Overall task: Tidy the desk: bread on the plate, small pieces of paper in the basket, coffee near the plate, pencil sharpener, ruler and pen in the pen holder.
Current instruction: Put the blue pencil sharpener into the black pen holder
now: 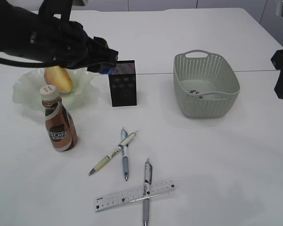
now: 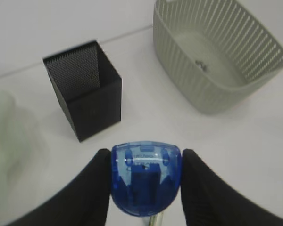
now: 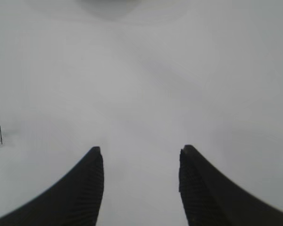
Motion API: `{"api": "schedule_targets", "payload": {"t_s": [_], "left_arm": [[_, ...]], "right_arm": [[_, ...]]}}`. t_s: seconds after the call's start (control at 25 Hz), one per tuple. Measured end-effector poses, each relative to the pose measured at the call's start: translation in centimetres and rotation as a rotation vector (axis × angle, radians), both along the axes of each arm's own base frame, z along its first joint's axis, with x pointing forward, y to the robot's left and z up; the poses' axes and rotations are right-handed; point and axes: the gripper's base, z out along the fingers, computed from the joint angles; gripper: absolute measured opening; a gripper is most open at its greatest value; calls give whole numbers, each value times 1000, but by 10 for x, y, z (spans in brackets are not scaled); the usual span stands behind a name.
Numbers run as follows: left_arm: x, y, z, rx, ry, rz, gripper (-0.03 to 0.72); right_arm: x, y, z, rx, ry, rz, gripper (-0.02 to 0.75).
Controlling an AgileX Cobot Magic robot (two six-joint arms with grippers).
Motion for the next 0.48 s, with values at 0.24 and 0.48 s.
{"api": "schedule_targets", "payload": {"t_s": [0.24, 0.48], "left_arm": [[28, 3, 1, -49, -96, 37, 323], [49, 9, -4, -100, -183, 76, 323]], "right_arm": [[0, 0, 0, -1, 2, 2, 380], [0, 0, 0, -1, 2, 2, 380]]}}
